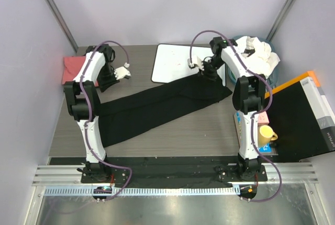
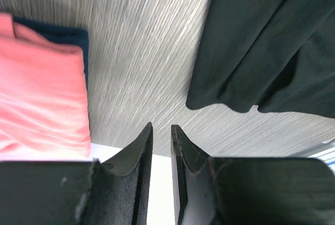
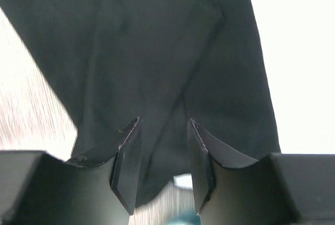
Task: Fold and stack the t-shirts
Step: Fold the other side of the tshirt into a rectangle
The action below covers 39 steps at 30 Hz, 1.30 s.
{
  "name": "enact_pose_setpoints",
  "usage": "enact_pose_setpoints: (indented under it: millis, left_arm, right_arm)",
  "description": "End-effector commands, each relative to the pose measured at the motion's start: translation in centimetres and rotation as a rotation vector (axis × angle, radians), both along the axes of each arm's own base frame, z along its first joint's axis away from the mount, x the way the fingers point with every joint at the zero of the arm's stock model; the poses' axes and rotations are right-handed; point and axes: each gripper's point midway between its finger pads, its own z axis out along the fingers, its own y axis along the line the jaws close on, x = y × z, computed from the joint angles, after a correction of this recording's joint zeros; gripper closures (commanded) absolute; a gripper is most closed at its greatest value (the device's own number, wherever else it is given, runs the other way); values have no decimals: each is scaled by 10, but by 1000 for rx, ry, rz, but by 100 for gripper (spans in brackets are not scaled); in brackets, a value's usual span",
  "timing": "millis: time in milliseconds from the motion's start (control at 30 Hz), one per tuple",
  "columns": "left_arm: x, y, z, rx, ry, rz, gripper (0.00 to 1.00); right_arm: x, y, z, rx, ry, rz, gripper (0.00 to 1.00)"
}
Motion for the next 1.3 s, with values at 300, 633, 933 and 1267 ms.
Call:
enact_pose_setpoints:
  millis: [300,633,933,1267]
  left_arm:
    - [-57,-20,18,18,252,-30,81]
    - [-60,-38,13,31,263,-78,83]
    - [-60,-42,12,45,274,-91,85]
    - [-57,-45,12,51,269,-101,86]
  right_arm:
    - [10,72,-21,78,-22,83,56]
    - [30,75,-11,109,-95,44,59]
    - [43,82,-25,136,-101,11,60]
    - [44,82,-38,129,-90,20,83]
